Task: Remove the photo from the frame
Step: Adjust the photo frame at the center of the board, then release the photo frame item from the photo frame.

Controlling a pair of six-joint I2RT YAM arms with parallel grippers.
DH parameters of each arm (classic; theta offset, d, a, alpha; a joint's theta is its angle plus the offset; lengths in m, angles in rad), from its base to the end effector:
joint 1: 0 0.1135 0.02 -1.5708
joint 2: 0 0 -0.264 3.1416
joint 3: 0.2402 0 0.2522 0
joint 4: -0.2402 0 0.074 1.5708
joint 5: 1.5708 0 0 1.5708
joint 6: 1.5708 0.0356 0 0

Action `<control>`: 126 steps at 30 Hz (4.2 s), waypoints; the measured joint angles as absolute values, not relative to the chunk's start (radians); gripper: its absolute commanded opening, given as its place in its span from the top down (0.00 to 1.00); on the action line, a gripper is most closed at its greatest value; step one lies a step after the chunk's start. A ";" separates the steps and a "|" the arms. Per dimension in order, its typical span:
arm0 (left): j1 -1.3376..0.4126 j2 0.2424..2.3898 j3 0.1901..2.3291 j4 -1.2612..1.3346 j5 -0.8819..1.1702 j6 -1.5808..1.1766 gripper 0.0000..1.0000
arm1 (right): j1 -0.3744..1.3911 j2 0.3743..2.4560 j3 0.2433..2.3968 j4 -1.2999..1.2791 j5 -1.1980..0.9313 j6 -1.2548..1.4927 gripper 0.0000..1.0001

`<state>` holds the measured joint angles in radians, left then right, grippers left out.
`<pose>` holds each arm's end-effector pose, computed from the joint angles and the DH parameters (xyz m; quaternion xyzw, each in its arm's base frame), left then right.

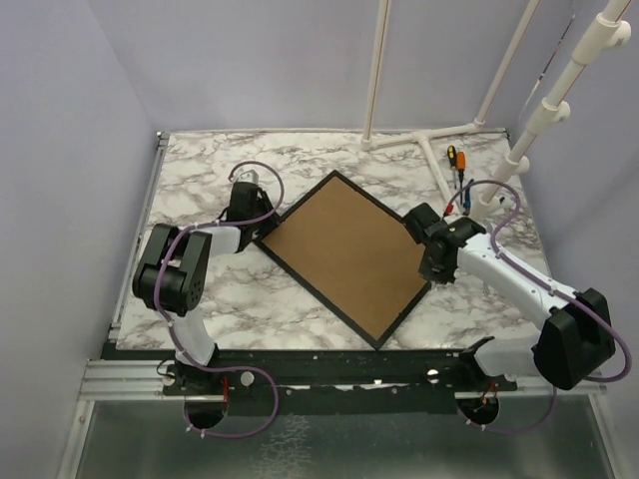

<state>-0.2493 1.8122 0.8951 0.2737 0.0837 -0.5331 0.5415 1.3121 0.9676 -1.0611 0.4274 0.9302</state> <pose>0.3552 -0.0935 0.1462 -0.1078 0.8873 -0.2050 0.3988 0.1968 0.1012 0.2375 0.2053 0.9522 -0.1026 0.2016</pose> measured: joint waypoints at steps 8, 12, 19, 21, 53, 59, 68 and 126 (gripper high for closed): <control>-0.243 1.652 0.710 0.279 0.035 -0.615 0.66 | 0.410 1.410 1.038 -0.938 0.414 0.782 1.00; -0.244 1.546 0.614 0.253 0.013 -0.658 0.65 | 0.349 1.481 1.098 -0.845 0.397 0.725 0.99; -0.244 1.419 0.536 0.178 0.009 -0.696 0.64 | 0.317 1.599 1.214 -0.760 0.371 0.670 0.99; -0.244 1.402 0.525 0.170 0.018 -0.700 0.64 | 0.316 1.636 1.264 -0.757 0.372 0.661 1.00; -0.295 1.286 0.533 0.070 0.236 -0.720 0.63 | 0.313 1.517 1.140 -0.351 -0.397 0.470 0.99; -0.243 1.277 0.542 0.082 0.226 -0.726 0.63 | 0.348 1.584 1.063 -0.217 -0.522 0.553 0.99; -0.243 1.328 0.524 0.172 0.230 -0.746 0.66 | 0.500 1.695 1.060 -0.041 -0.569 0.661 0.99; -0.242 1.452 0.474 0.309 0.279 -0.748 0.72 | 0.525 2.052 1.063 0.304 -0.817 1.052 0.99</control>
<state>-0.2420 1.4525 0.4744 0.3092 0.2790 -0.7483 0.5247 2.0518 1.0634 0.3042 -0.8173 1.0523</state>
